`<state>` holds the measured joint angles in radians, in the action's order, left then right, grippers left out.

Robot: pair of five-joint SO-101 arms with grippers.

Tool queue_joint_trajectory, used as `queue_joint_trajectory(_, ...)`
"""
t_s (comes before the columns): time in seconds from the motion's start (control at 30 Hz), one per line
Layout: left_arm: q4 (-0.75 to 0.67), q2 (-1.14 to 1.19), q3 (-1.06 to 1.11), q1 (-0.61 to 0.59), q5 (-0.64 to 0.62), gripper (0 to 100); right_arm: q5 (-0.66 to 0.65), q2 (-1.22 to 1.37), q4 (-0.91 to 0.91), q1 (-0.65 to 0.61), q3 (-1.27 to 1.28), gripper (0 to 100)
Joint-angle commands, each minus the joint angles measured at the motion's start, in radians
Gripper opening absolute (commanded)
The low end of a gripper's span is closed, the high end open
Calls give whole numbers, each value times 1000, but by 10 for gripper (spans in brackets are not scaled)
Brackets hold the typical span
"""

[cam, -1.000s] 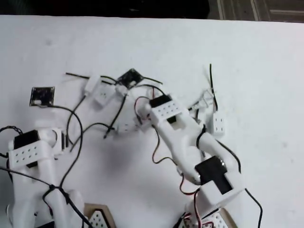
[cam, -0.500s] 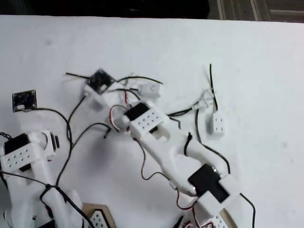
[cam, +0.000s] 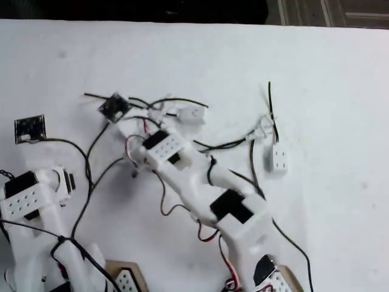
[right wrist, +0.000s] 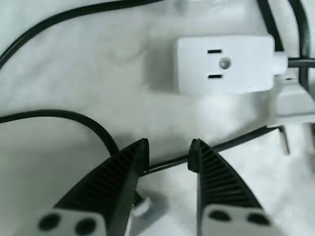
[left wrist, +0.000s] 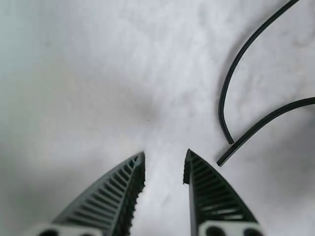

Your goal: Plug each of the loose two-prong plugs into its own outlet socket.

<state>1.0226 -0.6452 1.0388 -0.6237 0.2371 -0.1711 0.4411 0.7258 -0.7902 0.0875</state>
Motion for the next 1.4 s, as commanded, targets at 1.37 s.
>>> queue_joint_trajectory(1.37, -17, -31, -29, -7, -9, 143, -89, -418, 875, -16, -41, 16)
